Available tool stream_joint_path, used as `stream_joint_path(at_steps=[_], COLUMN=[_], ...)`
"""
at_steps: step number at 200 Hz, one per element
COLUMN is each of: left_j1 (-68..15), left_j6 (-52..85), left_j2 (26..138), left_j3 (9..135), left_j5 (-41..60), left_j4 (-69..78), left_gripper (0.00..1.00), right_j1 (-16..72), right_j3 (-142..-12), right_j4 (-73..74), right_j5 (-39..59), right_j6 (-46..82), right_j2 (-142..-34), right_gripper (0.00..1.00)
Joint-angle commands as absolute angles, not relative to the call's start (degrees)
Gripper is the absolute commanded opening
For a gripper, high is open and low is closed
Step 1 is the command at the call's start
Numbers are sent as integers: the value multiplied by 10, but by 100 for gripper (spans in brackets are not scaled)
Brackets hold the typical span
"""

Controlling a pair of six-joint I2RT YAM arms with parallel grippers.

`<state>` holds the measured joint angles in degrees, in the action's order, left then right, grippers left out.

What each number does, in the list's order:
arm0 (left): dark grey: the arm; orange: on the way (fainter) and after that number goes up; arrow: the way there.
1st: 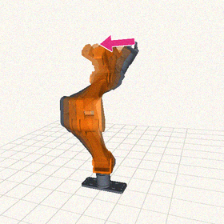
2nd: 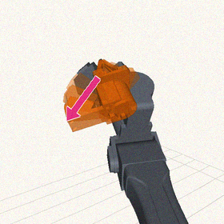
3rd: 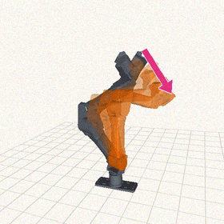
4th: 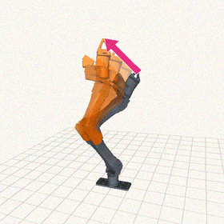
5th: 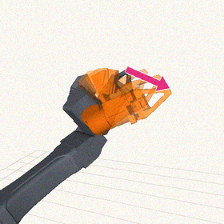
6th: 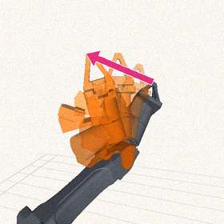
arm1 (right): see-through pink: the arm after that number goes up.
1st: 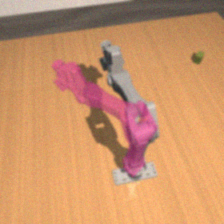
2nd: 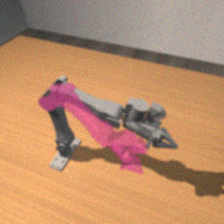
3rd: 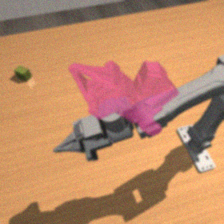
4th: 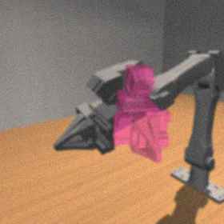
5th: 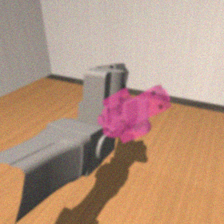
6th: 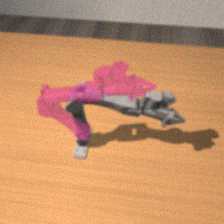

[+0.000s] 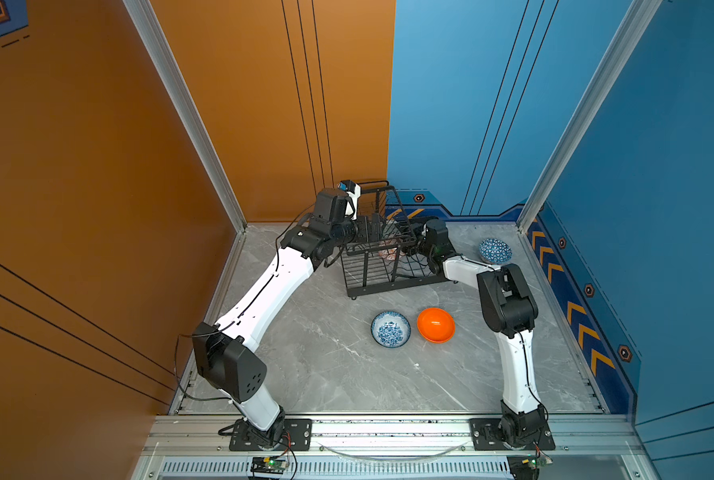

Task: Load the bowls into the dish rack
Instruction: 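Open right gripper and withdraw while left arm swings toward the table bowls, then grasp the rim of the blue-and-white floral bowl with the left gripper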

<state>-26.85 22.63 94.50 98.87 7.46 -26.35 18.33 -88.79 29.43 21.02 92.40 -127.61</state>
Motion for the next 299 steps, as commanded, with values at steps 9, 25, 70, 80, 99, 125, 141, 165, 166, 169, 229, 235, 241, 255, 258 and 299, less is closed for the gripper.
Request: stream_joint_path(at_steps=[9, 25, 70, 80, 99, 125, 141, 165, 166, 169, 229, 235, 241, 255, 258, 299], left_j1=[-273, -272, -257, -254, -247, -243, -243, -240, -240, -240, -256, -263, -271, -289, -293, -355], left_j6=[235, 233, 248, 251, 274, 296, 314, 357, 359, 365, 473, 475, 479, 483, 483, 479], left_j2=[938, 935, 918, 910, 889, 841, 809, 756, 754, 749, 725, 731, 735, 748, 752, 818], left_j3=[989, 987, 972, 962, 936, 878, 841, 785, 783, 774, 683, 677, 674, 662, 659, 668], left_j5=[56, 50, 45, 44, 42, 28, 0, -48, -49, -50, -8, -3, -1, 9, 12, 44], left_j4=[-248, -248, -248, -249, -261, -265, -280, -314, -315, -317, -403, -409, -416, -416, -416, -417], left_gripper=[98, 98, 98, 98, 98, 98, 98, 98, 98, 98, 98, 98, 98, 98, 98, 98], right_j1=[171, 166, 150, 146, 138, 122, 113, 100, 100, 98, 74, 74, 75, 76, 77, 80], right_j3=[-863, -845, -808, -800, -786, -774, -786, -818, -820, -825, -965, -977, -984, -982, -977, -902], right_j4=[282, 279, 261, 252, 222, 172, 124, 2, -2, -22, -327, -351, -369, -392, -393, -399], right_j5=[226, 224, 233, 235, 241, 254, 275, 285, 284, 281, 226, 219, 213, 197, 195, 182], right_j6=[902, 896, 878, 869, 841, 800, 759, 669, 663, 650, 407, 390, 377, 360, 359, 363], right_j2=[-1235, -1217, -1164, -1153, -1130, -1096, -1080, -1049, -1047, -1042, -996, -993, -989, -971, -965, -897], right_gripper=[61, 71, 96, 100, 100, 100, 100, 100, 100, 100, 100, 100, 100, 100, 100, 100])
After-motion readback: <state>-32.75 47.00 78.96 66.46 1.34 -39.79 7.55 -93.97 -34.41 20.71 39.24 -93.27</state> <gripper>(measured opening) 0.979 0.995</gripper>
